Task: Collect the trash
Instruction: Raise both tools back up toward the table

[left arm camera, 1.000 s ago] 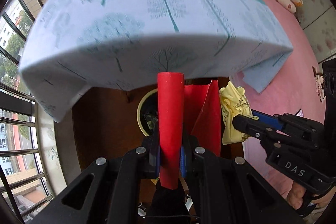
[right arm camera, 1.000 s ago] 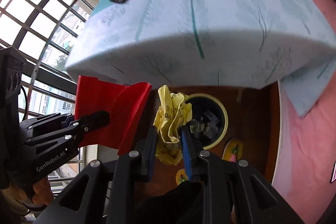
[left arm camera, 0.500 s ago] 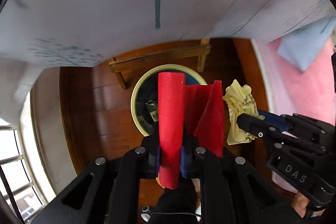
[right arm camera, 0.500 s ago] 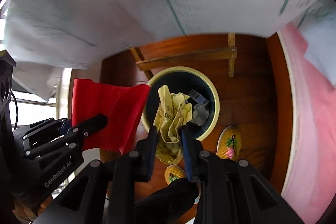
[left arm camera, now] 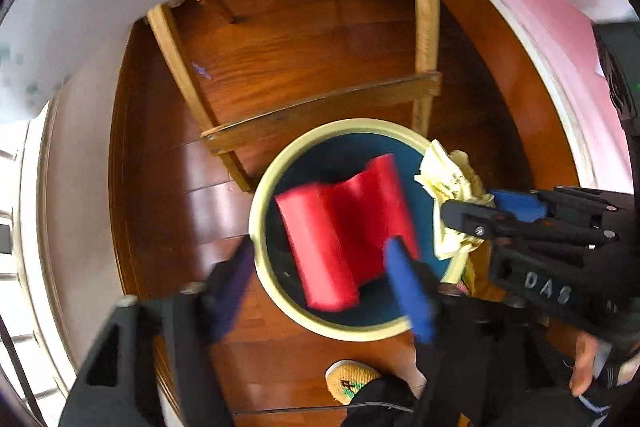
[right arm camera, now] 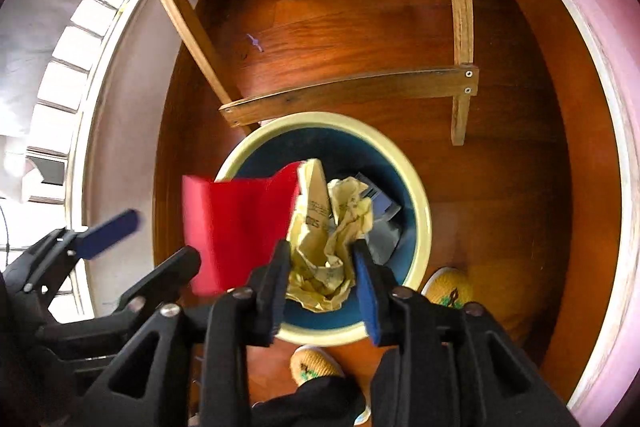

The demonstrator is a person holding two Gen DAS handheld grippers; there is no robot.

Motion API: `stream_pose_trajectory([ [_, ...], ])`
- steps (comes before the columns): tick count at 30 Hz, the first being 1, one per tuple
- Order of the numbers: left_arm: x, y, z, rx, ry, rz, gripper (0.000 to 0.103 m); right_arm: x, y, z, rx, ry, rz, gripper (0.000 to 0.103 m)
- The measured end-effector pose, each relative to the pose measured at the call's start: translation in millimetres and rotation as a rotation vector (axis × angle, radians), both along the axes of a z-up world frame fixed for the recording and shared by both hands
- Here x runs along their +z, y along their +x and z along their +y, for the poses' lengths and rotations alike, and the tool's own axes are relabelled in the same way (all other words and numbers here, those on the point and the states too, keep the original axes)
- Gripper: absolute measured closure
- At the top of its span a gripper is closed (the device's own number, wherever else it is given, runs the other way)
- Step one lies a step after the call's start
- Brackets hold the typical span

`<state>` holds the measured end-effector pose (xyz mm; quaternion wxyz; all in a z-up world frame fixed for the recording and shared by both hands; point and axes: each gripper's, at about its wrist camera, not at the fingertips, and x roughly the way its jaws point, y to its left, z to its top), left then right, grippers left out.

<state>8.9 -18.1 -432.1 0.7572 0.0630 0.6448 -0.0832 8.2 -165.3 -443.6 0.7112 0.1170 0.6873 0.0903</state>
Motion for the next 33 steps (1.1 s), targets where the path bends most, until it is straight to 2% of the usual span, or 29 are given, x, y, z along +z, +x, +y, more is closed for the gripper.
stream_pose_trajectory([
  [2, 0.1, 3.0, 13.2, 0.044, -0.029, 0.000, 0.008, -1.8, 2.6, -1.9, -0.011, 0.023, -0.001, 0.050],
  [3, 1.7, 4.3, 17.9, 0.063, -0.045, -0.005, 0.006, -1.5, 3.1, -2.7, -0.012, 0.029, -0.004, 0.047],
  [6, 4.7, 4.0, 23.1, 0.102, -0.084, -0.006, 0.001, 0.2, 6.5, -1.0, -0.002, 0.028, -0.002, 0.047],
  [13, 24.4, -5.3, 27.7, 0.151, -0.091, -0.004, 0.001, 25.9, 3.7, 2.3, -0.003, 0.027, 0.001, 0.047],
  [18, 58.2, -15.3, 26.9, 0.162, -0.082, 0.004, 0.001, 66.6, -3.1, 4.2, 0.002, 0.015, 0.000, 0.047],
  [22, 104.8, -26.0, 29.4, 0.174, -0.083, -0.015, 0.001, 109.1, -8.5, 5.4, -0.004, 0.017, -0.007, 0.047],
  [27, 179.5, -34.4, 40.8, 0.209, -0.099, -0.059, 0.001, 182.3, -15.0, 8.1, -0.006, 0.027, -0.040, 0.047],
  [33, 275.5, -39.8, 61.0, 0.234, -0.119, -0.164, 0.001, 274.6, -15.3, 13.5, 0.035, 0.035, -0.128, 0.047],
])
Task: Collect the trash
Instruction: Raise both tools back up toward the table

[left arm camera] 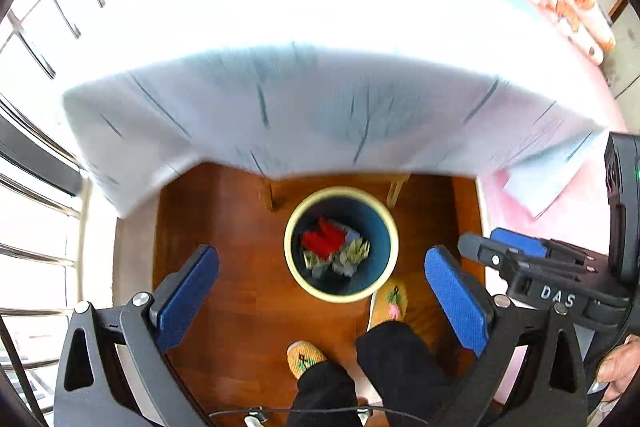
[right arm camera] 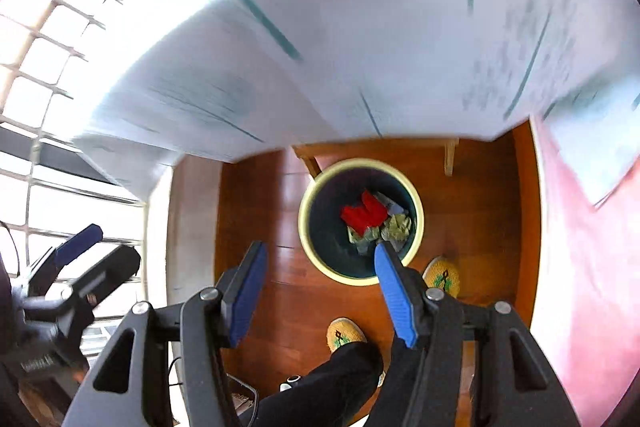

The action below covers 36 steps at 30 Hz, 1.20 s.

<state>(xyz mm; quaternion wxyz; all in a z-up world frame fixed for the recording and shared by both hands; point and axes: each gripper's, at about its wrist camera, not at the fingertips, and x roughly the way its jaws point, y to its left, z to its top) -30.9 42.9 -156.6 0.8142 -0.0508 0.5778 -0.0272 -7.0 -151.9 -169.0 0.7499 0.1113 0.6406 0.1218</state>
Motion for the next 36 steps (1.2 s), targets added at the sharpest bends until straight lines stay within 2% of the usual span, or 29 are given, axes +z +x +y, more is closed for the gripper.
stream_pose_trajectory([
  [3, 44.7, -3.0, 7.6, 0.011, 0.018, -0.060, 0.001, 42.0, 3.9, 3.8, 0.029, -0.002, -0.062, 0.047],
  [8, 97.7, -6.3, 18.9, 0.057, 0.038, -0.131, 0.002, 98.8, 13.2, 6.2, 0.053, -0.009, -0.178, 0.047],
  [11, 121.7, -5.5, 27.6, 0.113, 0.039, -0.166, 0.003, 128.6, 19.3, 6.0, 0.062, -0.013, -0.246, 0.047],
  [14, 142.2, -2.8, 37.4, 0.160, -0.006, -0.191, 0.004, 154.8, 27.8, 6.5, 0.066, -0.006, -0.290, 0.047],
  [17, 162.4, 1.4, 41.7, 0.194, -0.019, -0.223, 0.004, 173.6, 35.8, 5.3, 0.074, 0.016, -0.318, 0.047],
  [21, 180.7, 10.2, 45.2, 0.243, -0.011, -0.263, 0.004, 190.5, 51.8, 6.3, 0.121, 0.028, -0.359, 0.047],
  [26, 196.9, 29.1, 43.2, 0.303, 0.032, -0.301, 0.004, 195.2, 81.0, 8.8, 0.186, 0.036, -0.370, 0.047],
  [36, 201.5, 71.0, 36.6, 0.441, 0.057, -0.322, 0.004, 188.5, 158.9, 6.8, 0.277, 0.000, -0.343, 0.047],
])
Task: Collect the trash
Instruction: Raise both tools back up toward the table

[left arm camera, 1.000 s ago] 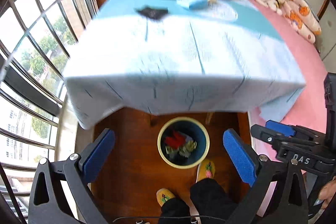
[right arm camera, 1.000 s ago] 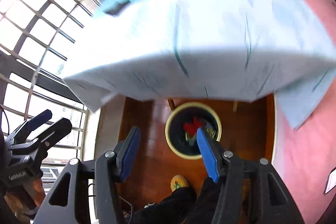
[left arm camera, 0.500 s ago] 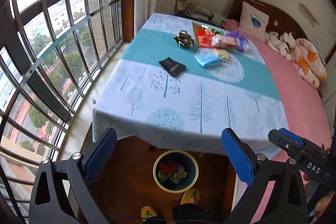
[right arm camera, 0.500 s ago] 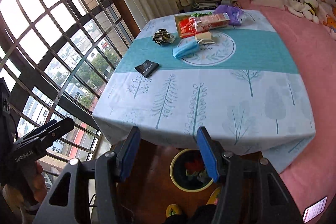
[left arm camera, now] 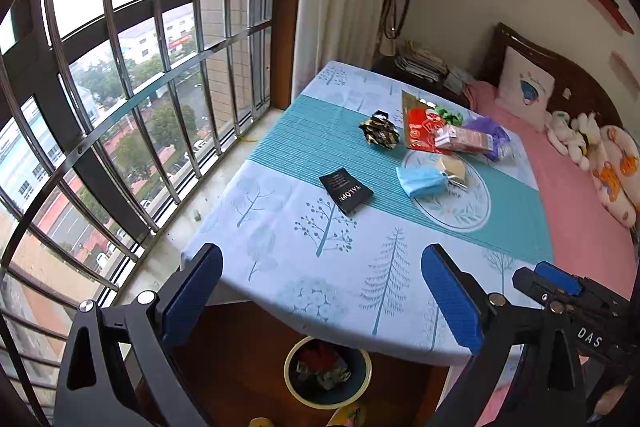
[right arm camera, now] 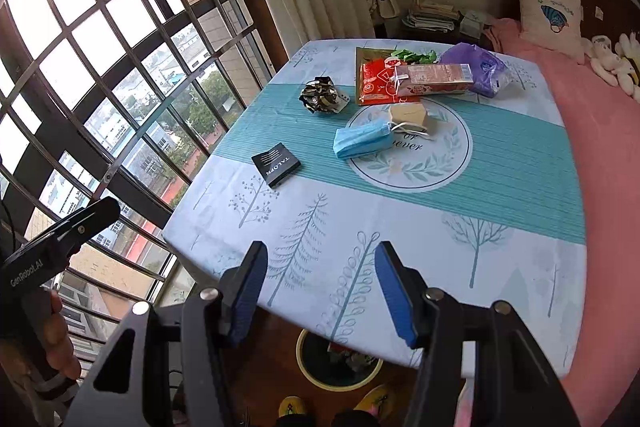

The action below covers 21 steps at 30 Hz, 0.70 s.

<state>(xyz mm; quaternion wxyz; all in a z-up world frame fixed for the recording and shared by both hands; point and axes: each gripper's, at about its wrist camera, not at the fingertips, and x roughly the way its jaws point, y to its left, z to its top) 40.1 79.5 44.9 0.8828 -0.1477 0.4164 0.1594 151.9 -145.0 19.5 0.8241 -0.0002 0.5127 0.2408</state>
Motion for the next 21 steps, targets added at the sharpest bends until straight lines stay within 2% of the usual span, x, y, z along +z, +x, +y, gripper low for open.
stream_pose_trajectory([
  [9, -15.4, 23.0, 11.9, 0.050, -0.023, 0.048, 0.004, -26.6, 46.9, 4.2, 0.009, 0.007, 0.082, 0.047],
  [14, -33.0, 51.9, 33.0, 0.002, -0.022, 0.102, 0.004, -44.4, 66.5, 16.4, -0.017, 0.005, 0.125, 0.047],
  [21, -67.6, 116.6, 70.9, -0.126, -0.093, 0.173, 0.004, -69.2, 99.7, 36.7, -0.135, -0.020, 0.174, 0.047],
])
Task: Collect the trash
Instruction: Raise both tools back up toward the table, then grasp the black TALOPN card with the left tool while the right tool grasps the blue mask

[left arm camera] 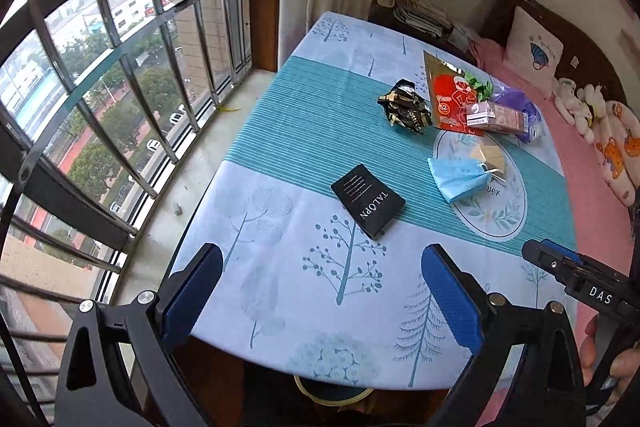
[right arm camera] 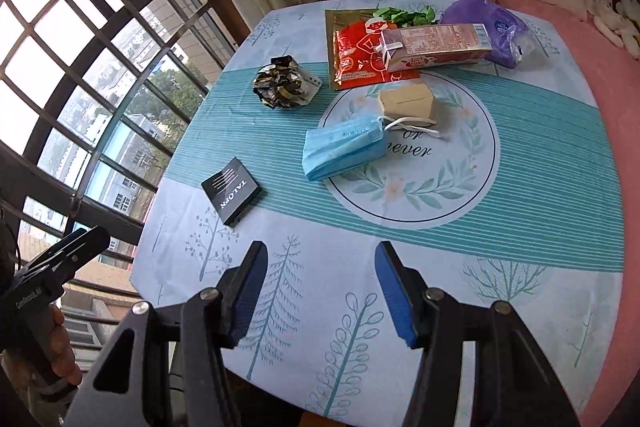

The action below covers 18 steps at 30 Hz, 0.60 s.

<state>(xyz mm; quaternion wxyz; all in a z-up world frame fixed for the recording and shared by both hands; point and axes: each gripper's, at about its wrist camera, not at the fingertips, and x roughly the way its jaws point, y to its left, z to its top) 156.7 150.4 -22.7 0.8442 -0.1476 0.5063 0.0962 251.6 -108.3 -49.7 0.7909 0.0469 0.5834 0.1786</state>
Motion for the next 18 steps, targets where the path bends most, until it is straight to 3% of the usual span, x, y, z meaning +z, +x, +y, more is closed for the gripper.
stream_pose_trajectory([
  [8, -43.6, 82.7, 25.1, -0.253, 0.027, 0.080, 0.004, -40.2, 53.7, 18.6, -0.273, -0.003, 0.089, 0.047],
  [14, -69.1, 118.9, 24.5, -0.428, 0.028, 0.136, 0.004, -70.6, 81.8, 27.7, -0.447, -0.049, 0.107, 0.047],
  [18, -77.5, 128.7, 18.7, -0.522, 0.027, 0.147, 0.004, -77.4, 88.0, 38.8, -0.470, -0.099, 0.066, 0.063],
])
